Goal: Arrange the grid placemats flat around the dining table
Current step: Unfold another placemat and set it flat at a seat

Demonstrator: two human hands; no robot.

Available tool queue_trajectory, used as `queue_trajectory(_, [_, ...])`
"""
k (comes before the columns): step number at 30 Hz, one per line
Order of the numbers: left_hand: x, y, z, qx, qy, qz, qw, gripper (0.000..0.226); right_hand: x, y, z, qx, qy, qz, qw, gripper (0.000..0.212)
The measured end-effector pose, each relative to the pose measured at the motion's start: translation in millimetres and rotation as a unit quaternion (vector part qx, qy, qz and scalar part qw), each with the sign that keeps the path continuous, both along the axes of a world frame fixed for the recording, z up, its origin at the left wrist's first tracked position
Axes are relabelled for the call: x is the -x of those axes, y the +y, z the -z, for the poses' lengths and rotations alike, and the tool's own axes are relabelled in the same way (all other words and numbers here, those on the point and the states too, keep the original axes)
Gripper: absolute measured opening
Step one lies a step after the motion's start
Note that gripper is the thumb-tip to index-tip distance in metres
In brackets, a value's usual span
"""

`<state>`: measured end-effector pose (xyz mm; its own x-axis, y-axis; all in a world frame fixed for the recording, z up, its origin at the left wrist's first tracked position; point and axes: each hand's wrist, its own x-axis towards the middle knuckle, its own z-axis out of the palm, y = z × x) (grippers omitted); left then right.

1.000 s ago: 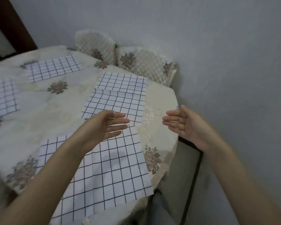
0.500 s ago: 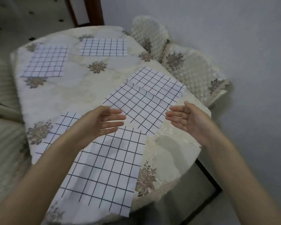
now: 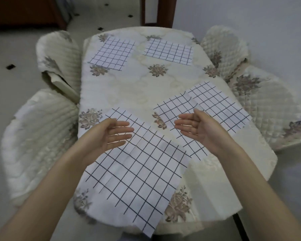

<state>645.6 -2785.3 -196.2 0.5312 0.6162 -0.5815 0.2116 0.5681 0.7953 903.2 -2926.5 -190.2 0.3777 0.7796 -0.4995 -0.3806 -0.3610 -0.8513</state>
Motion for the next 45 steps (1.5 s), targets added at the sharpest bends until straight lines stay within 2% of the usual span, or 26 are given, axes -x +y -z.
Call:
queue_trajectory(14, [45,-18,23,0.024,0.008,-0.179,0.984,0.038,11,84,26,0.034,-0.034,-0.182,0.982,0.045])
queue_trajectory(27, [47,-81,59,0.055,0.05,-0.345,0.936,0.035,-7,124,62,0.071,-0.068,-0.331,0.939,0.041])
queue_trajectory(35, [67,-76,102,0.078,0.102,-0.404,0.906,0.026,10,153,95,0.104,-0.111,-0.371,0.916,0.038])
queue_trajectory(42, [85,-68,152,0.107,0.194,-0.466,0.856,0.013,13,181,128,0.138,-0.174,-0.342,0.913,0.03])
queue_trajectory(45, [91,-59,165,0.085,0.261,-0.472,0.838,0.01,15,199,140,0.143,-0.205,-0.316,0.915,0.022])
